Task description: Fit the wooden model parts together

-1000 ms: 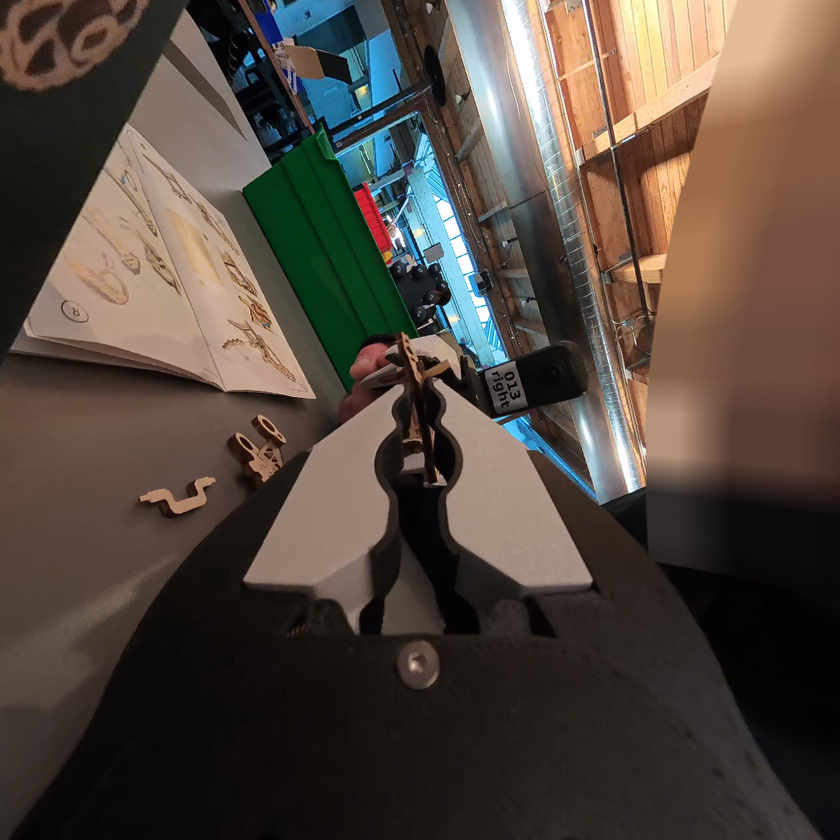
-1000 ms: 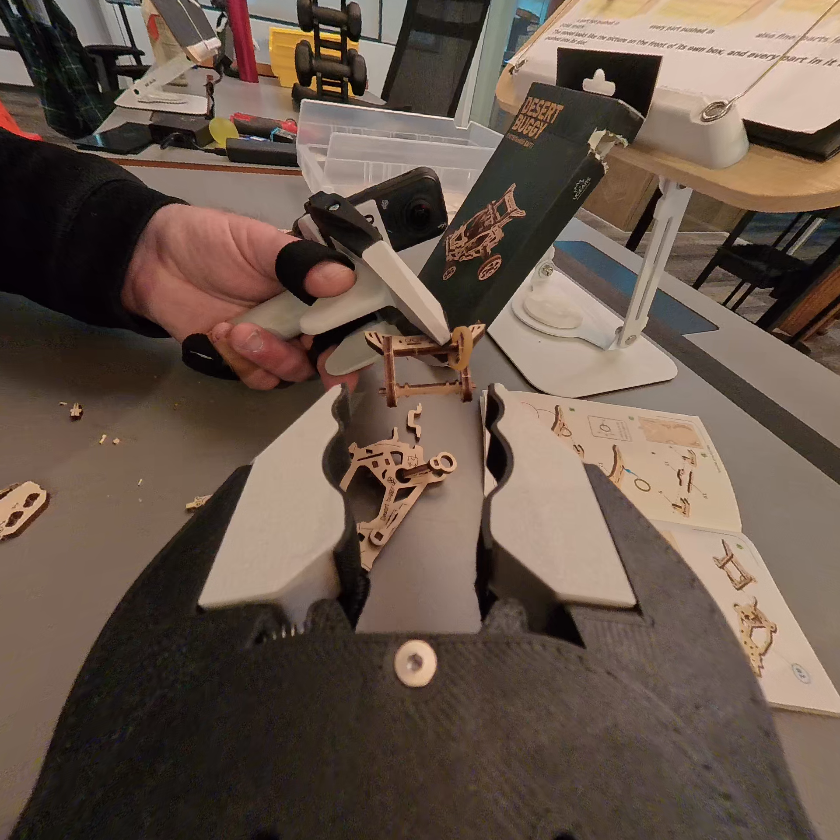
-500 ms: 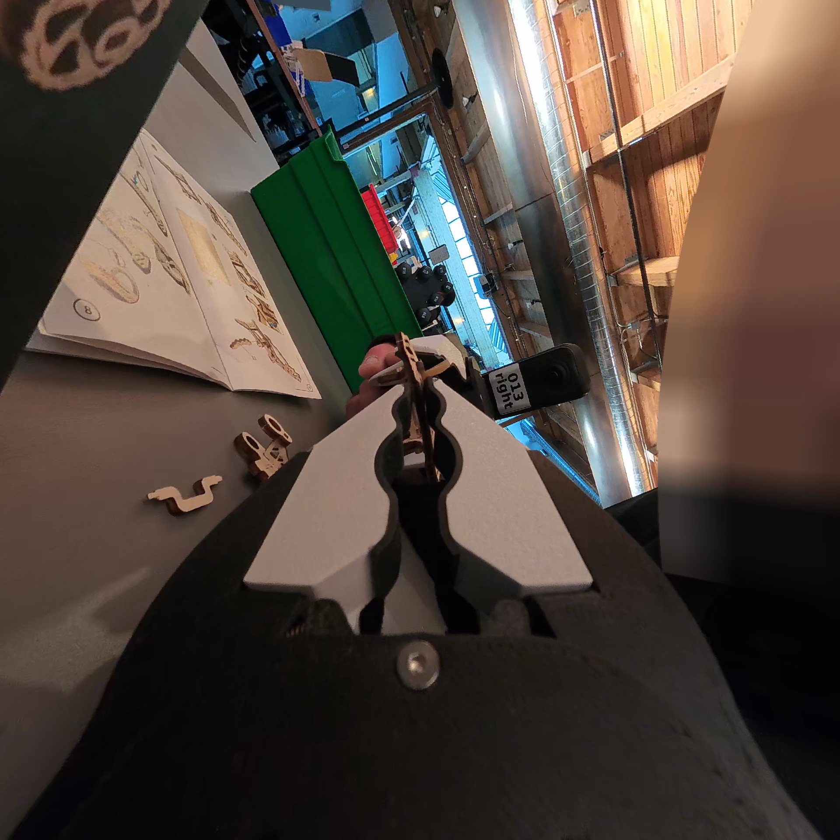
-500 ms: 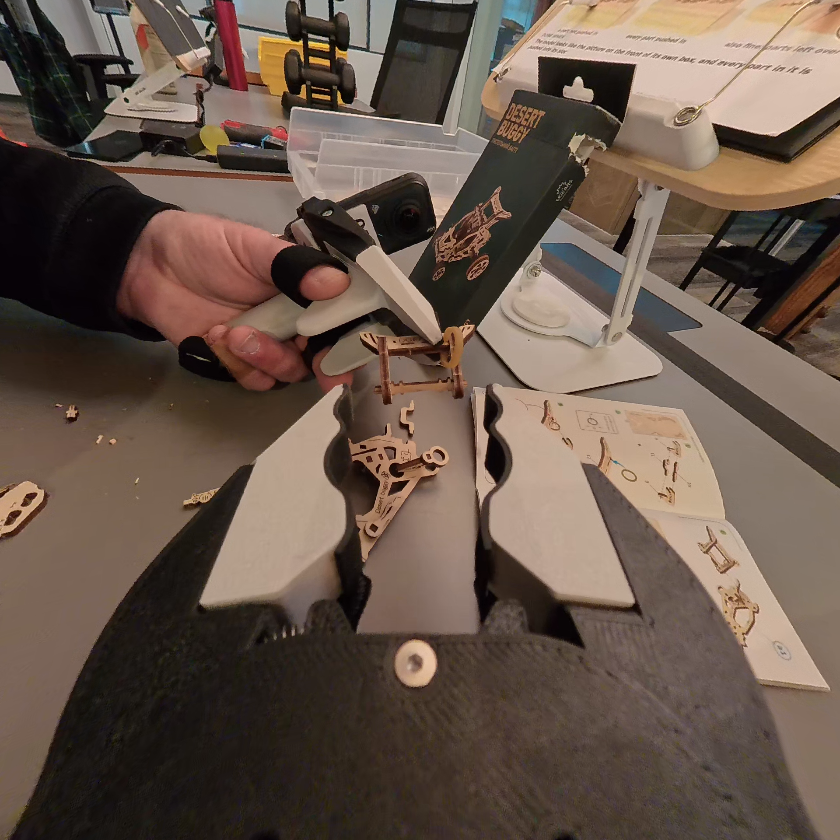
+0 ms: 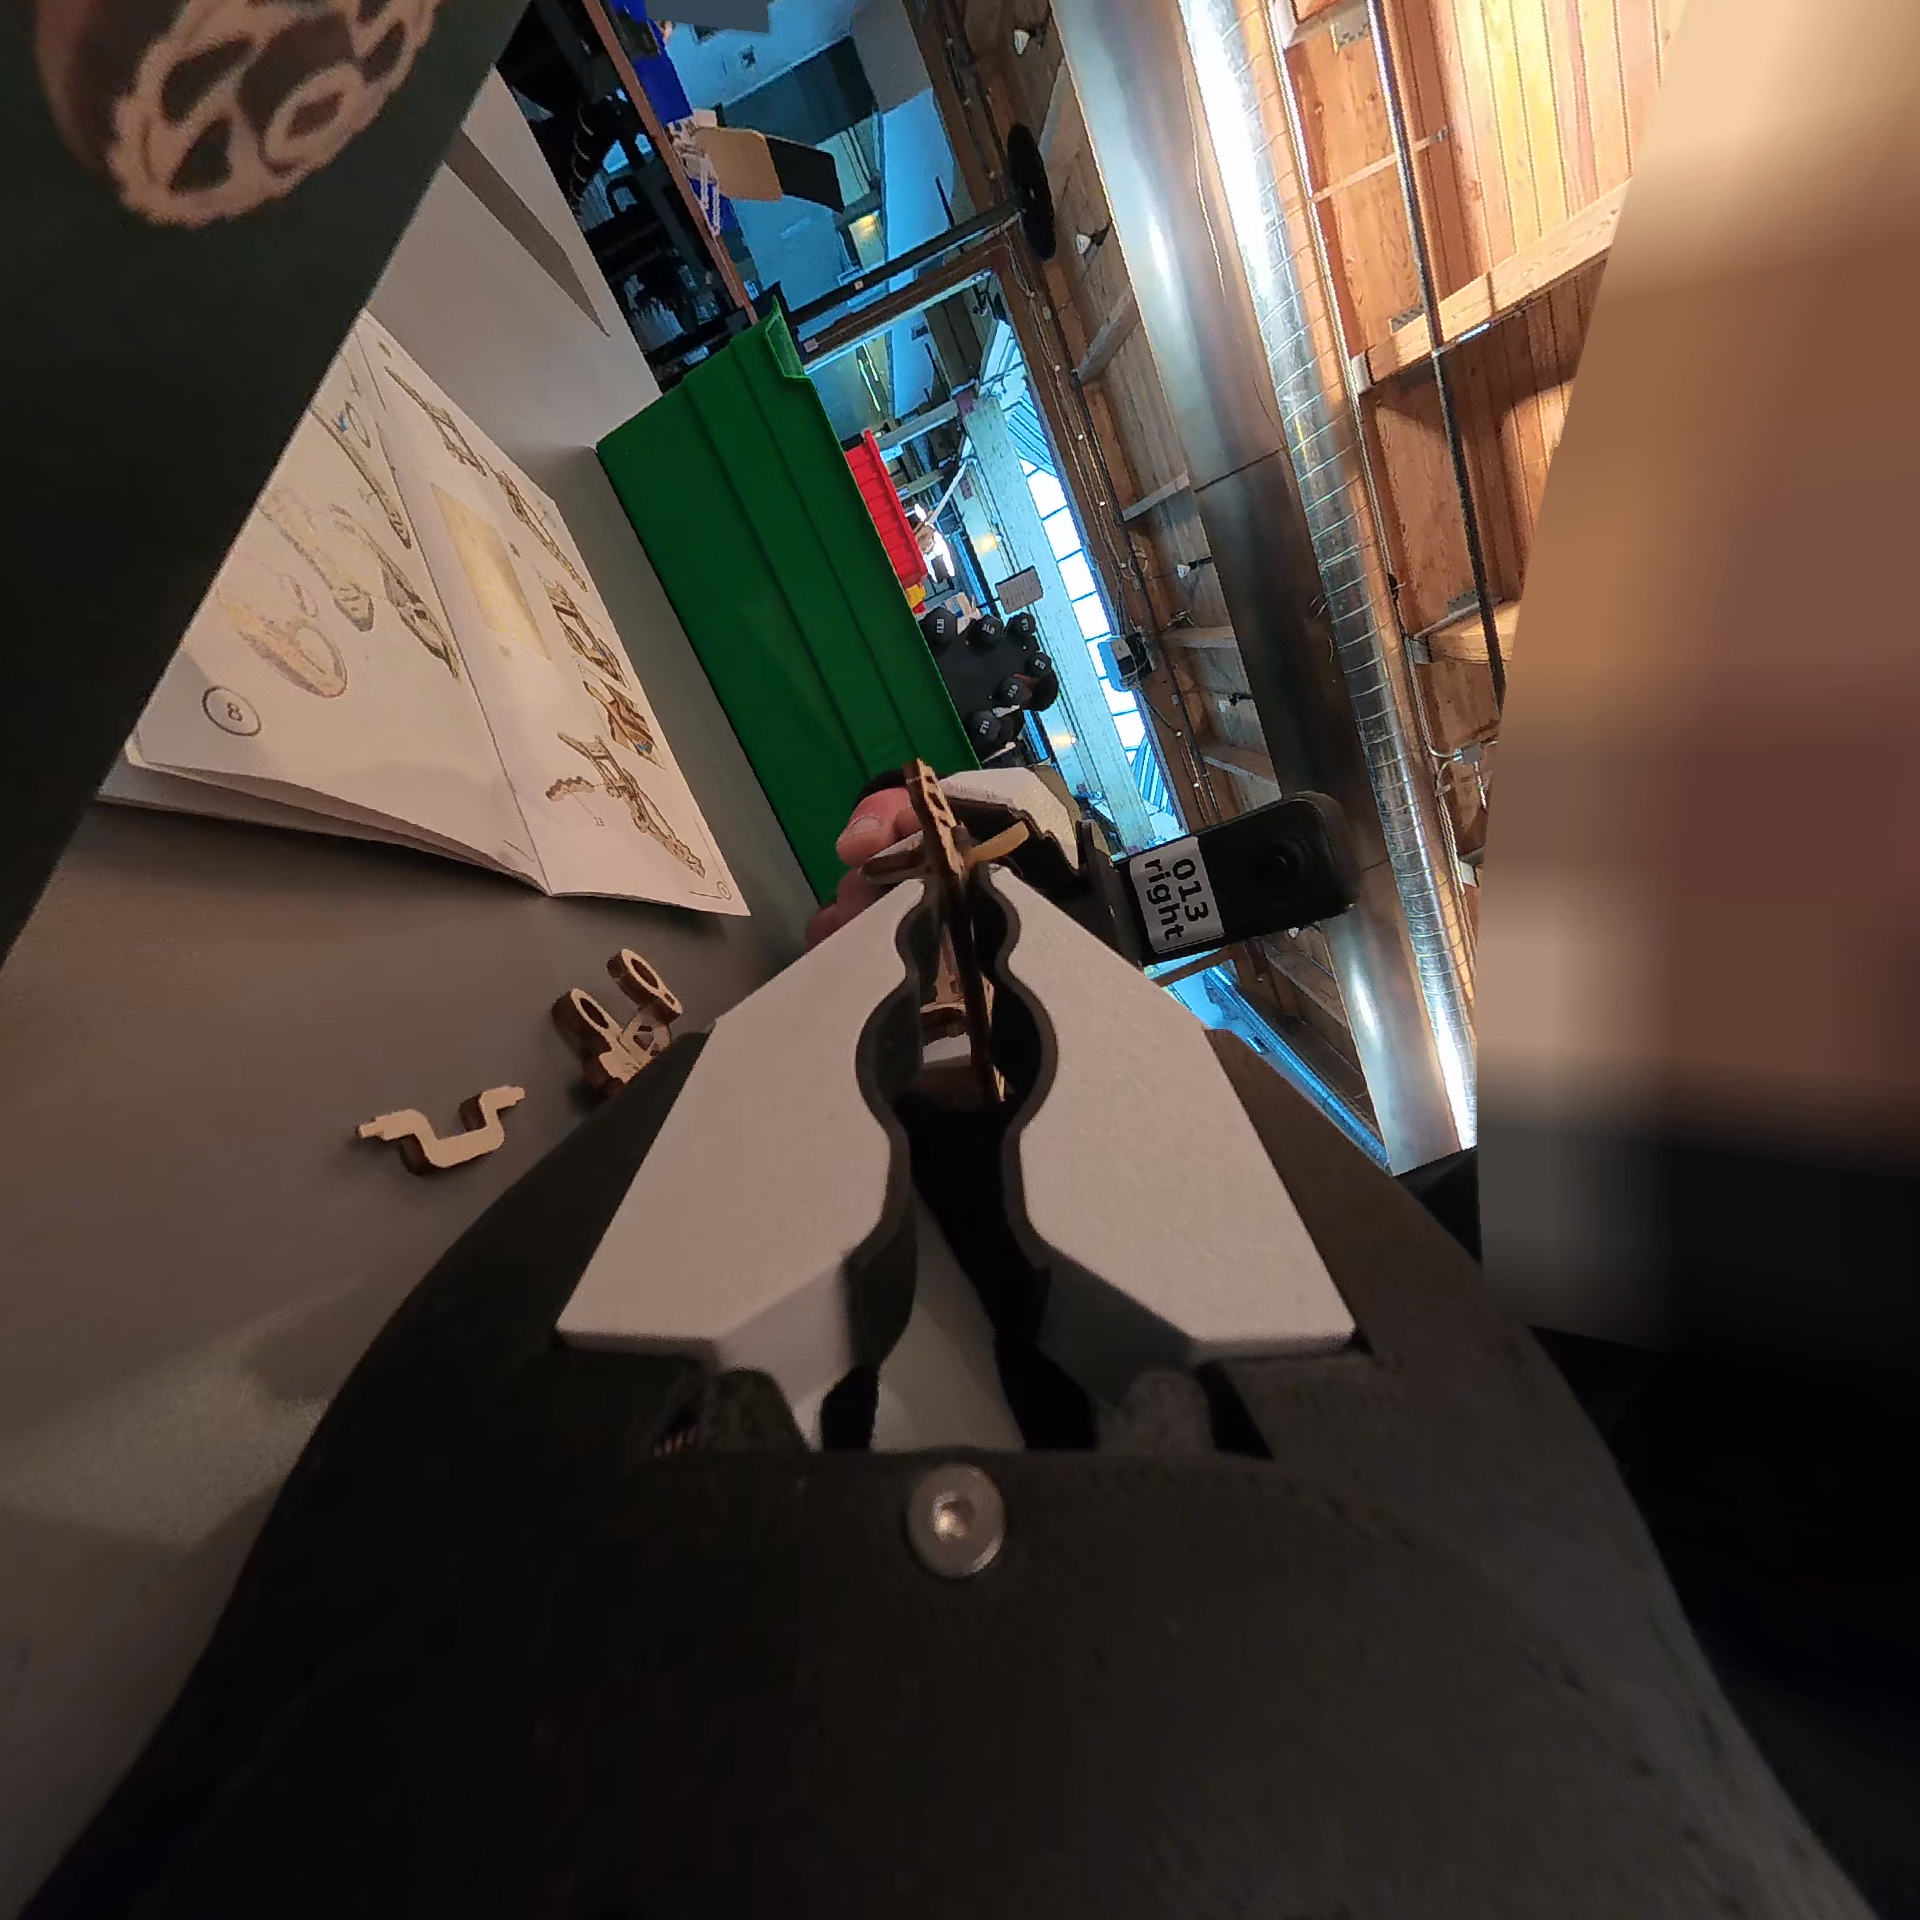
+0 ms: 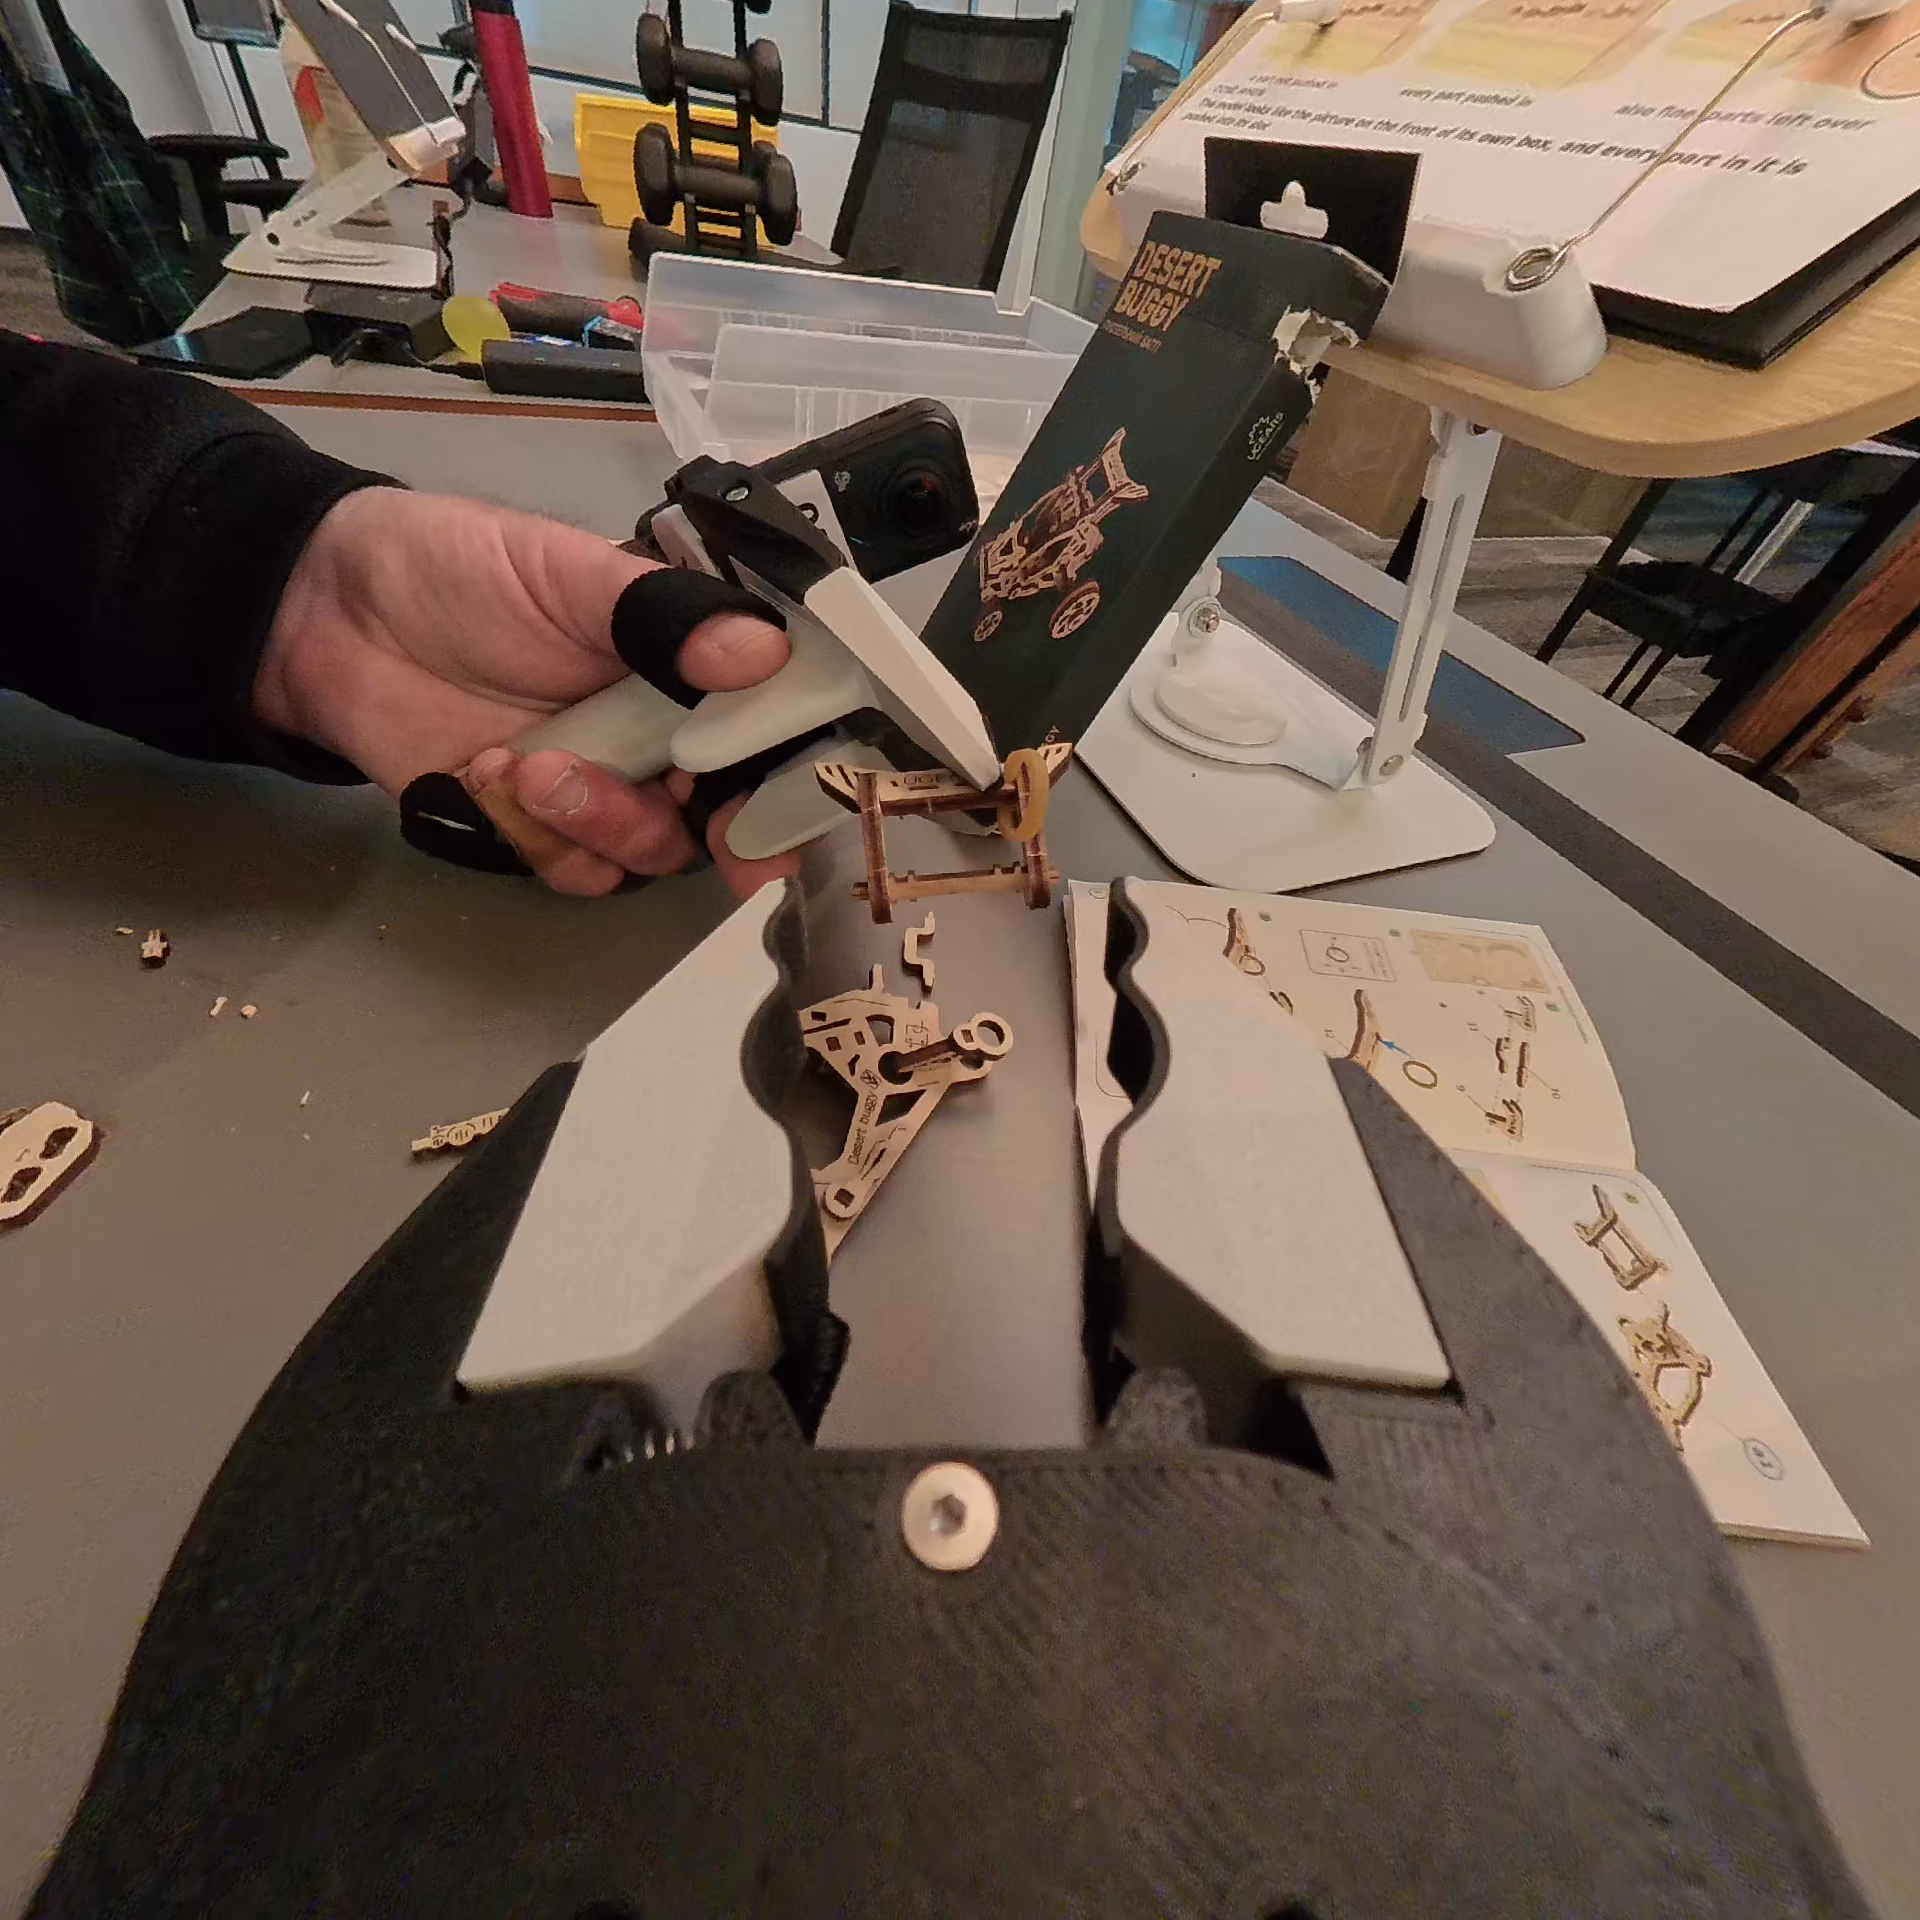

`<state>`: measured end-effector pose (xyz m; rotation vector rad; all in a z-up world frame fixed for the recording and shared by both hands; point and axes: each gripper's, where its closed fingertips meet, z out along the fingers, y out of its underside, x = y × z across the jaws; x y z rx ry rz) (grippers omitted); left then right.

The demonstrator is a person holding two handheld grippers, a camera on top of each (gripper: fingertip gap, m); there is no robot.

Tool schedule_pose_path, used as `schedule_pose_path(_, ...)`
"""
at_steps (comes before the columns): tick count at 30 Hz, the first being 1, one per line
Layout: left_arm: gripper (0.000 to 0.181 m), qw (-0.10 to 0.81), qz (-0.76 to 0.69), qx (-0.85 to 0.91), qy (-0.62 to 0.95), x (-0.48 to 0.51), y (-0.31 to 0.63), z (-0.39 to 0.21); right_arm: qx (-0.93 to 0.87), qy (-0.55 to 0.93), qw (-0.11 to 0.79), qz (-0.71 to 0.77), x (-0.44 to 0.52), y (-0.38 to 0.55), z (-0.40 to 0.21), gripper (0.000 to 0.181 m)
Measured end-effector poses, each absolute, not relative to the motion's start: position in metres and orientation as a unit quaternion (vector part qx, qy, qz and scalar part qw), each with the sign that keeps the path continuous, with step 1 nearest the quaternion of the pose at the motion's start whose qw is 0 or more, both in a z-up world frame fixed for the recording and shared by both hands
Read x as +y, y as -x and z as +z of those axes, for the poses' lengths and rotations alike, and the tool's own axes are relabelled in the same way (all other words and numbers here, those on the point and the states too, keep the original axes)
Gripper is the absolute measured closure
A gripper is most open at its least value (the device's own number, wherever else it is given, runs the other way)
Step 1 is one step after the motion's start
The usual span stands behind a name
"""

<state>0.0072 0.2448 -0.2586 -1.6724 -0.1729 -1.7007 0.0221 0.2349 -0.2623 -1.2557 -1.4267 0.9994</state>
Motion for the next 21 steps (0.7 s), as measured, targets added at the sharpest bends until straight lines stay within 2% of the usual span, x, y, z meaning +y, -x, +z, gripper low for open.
schedule_pose_path(16, 0.178, 0.37, -0.657, -0.086, 0.652, 0.248, -0.003, -0.26, -0.584, 0.529, 0.485, 0.379, 0.242, -0.021, -0.268, 0.133)
schedule_pose_path(21, 0.178, 0.357, -0.672, -0.094, 0.642, 0.248, -0.002, -0.259, -0.597, 0.529, 0.49, 0.352, 0.241, -0.017, -0.274, 0.129)
